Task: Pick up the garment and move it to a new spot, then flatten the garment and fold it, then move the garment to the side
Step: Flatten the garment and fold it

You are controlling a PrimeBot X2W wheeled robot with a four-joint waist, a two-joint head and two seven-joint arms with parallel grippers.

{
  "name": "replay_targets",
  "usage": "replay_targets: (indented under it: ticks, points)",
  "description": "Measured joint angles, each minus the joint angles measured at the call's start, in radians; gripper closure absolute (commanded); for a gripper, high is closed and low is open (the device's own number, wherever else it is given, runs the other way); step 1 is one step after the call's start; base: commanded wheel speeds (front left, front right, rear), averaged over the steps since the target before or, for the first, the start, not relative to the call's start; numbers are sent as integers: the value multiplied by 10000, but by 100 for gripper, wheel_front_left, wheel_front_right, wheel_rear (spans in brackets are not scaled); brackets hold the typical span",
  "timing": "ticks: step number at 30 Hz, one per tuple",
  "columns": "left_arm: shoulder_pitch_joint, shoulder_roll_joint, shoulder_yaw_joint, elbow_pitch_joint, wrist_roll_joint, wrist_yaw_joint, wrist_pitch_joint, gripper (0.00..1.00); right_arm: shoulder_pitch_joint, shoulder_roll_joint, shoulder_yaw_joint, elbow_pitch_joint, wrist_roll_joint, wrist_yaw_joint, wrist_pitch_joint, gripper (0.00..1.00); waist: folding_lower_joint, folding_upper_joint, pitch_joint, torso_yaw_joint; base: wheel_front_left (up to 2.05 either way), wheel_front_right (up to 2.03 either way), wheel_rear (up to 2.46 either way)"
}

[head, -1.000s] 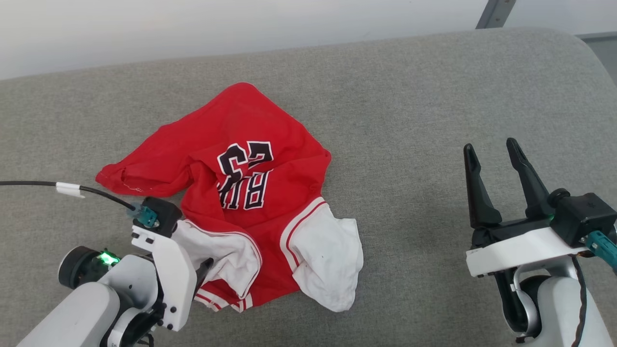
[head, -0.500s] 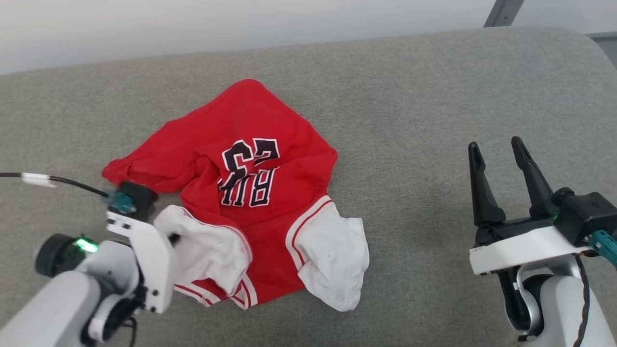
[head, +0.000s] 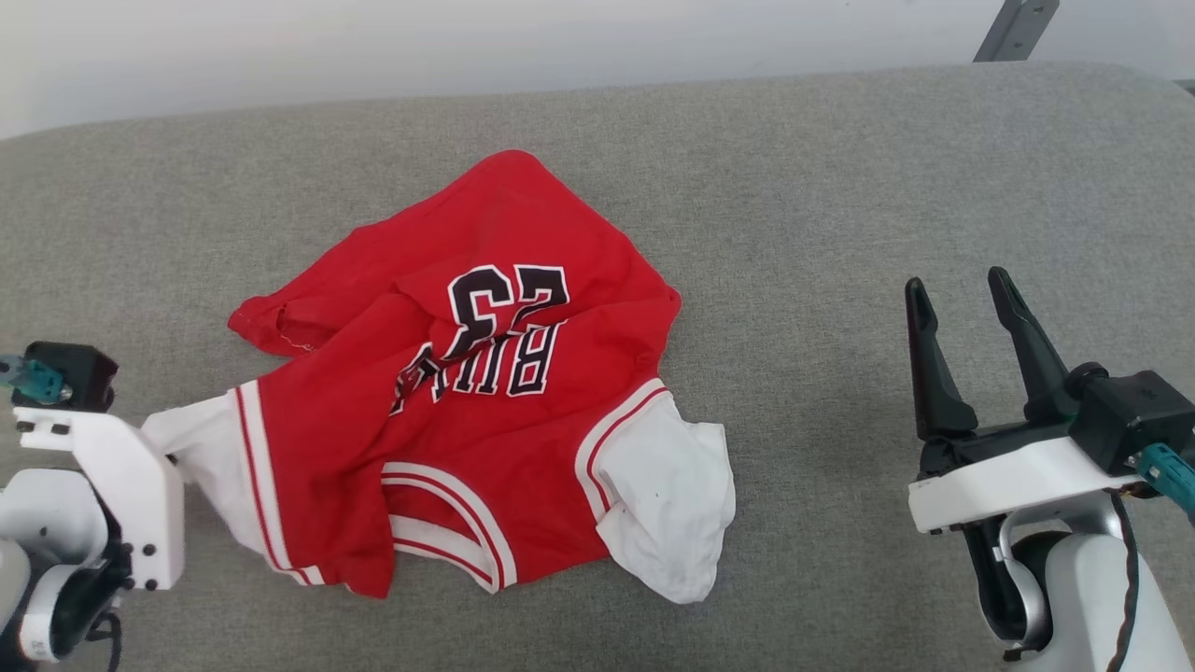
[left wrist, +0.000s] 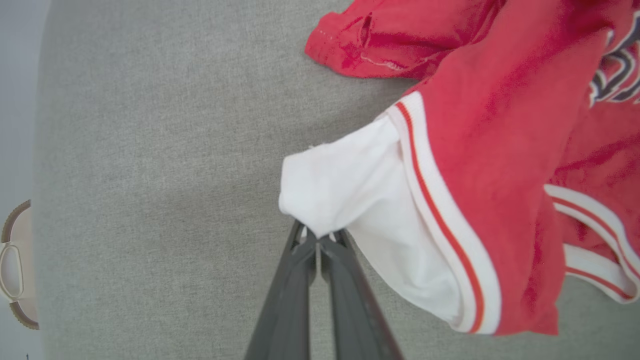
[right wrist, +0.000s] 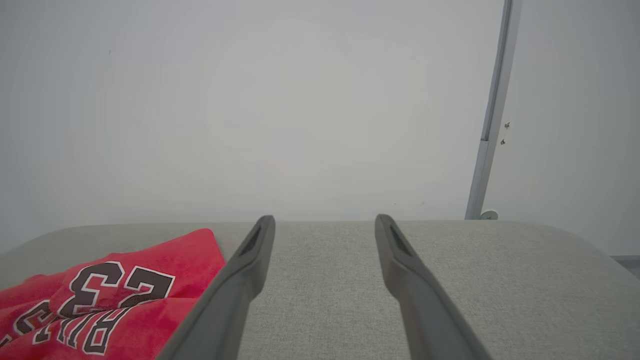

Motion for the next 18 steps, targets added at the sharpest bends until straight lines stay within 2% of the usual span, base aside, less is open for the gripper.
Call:
replay_targets:
  ticks: [7,10,17,18]
  points:
    - [64,56,157,1256,-259,-38,17,100,-65,0,31,44,-36,0,71,0,0,0,94,-61,0,0,0]
    - [34,46,157,1732,-339,-201,94,100,-80,-2,35,58,-36,0,75,0,0,0,123,-89,0,0,0]
    - [-379,-422,58,2824,-642,-616,81,100,-202,0,146,173,-25,0,88,0,0,0,151,-85,0,0,0]
    - [-456,-474,36,2936,-644,-671,77,94,-225,-2,167,169,-25,0,105,0,0,0,155,-83,0,0,0]
